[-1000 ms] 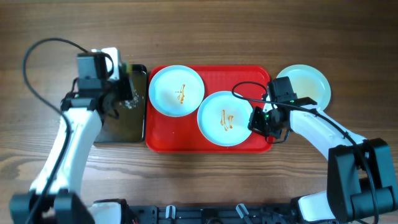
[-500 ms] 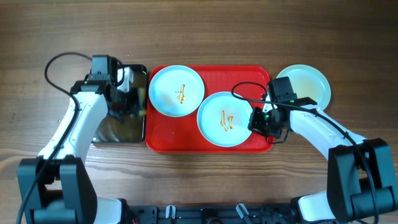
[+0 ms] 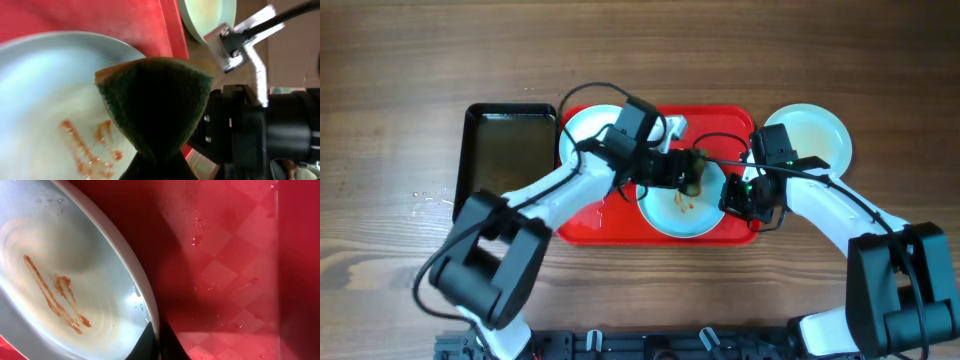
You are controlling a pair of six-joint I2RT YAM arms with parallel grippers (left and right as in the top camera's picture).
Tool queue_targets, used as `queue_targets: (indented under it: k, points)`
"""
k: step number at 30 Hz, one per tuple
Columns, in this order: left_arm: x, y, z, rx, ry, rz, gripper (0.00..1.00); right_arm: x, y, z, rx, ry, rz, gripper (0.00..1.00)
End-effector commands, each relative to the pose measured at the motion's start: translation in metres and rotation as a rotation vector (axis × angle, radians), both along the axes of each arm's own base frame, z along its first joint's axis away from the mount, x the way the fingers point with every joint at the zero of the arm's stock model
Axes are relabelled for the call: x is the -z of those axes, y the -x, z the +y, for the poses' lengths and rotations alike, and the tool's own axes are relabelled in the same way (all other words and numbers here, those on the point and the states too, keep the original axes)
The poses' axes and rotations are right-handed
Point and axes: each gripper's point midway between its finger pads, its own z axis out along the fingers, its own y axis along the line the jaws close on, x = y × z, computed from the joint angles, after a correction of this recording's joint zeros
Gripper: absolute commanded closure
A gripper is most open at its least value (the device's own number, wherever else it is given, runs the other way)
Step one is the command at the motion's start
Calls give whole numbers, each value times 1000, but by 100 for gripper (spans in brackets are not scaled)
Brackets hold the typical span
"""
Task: Clean dirty plates on tray and stack at the side
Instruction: 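Scrub the held plate with the sponge in the left gripper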
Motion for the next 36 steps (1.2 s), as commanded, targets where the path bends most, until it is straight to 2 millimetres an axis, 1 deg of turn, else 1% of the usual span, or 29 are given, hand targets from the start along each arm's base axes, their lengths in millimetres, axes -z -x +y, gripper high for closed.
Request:
queue_targets:
  k: [1,5,8,10,13,15,17,19,20,22,23,25,27,28,30,32,33,34,35,36]
  points:
    - [17,23,-22,68,45,109,96,4,7,1,-22,1,14,96]
    - [37,34,-27,77,28,181,96,4,7,1,-22,1,14,96]
    - [41,39,-27,90,30,212,96,4,7,1,-22,0,14,96]
    - [65,33,-12,21,-89,204,96,4,7,1,-21,1,15,96]
    - [84,34,-4,-4,-142,237,96,4,7,1,-22,0,16,96]
    - [95,23,11,-62,-212,214,96,4,8,1,-22,1,20,96]
    - [98,-1,37,-154,-259,190,96,4,9,1,-22,2,22,96]
    - [98,-19,54,-213,-259,186,96,4,8,1,-22,2,22,96]
    - [98,-25,62,-237,-257,189,96,4,8,1,-22,2,22,96]
    - [97,-32,72,-263,-253,198,96,4,8,1,-22,2,22,96]
    - [92,-27,71,-231,-234,204,96,4,8,1,-22,2,22,96]
    - [71,-18,74,-177,-243,174,96,4,8,1,-23,2,21,96]
    - [51,-23,89,-217,-307,110,96,4,8,1,-23,2,21,96]
    - [38,-24,93,-223,-313,73,96,4,8,1,-23,2,21,96]
    - [9,-27,91,-230,-276,16,96,4,8,1,-23,2,21,96]
    - [-15,-27,91,-237,-246,-31,96,4,8,1,-22,2,20,95]
    - [-22,-27,94,-245,-244,-42,96,4,7,1,-22,2,17,96]
    - [-27,-26,102,-265,-259,-46,96,4,6,1,-22,1,11,96]
    - [-32,-30,123,-318,-302,-51,96,3,3,2,-22,-2,-4,95]
    - [-34,-33,139,-362,-335,-55,96,3,-1,3,-22,-5,-21,93]
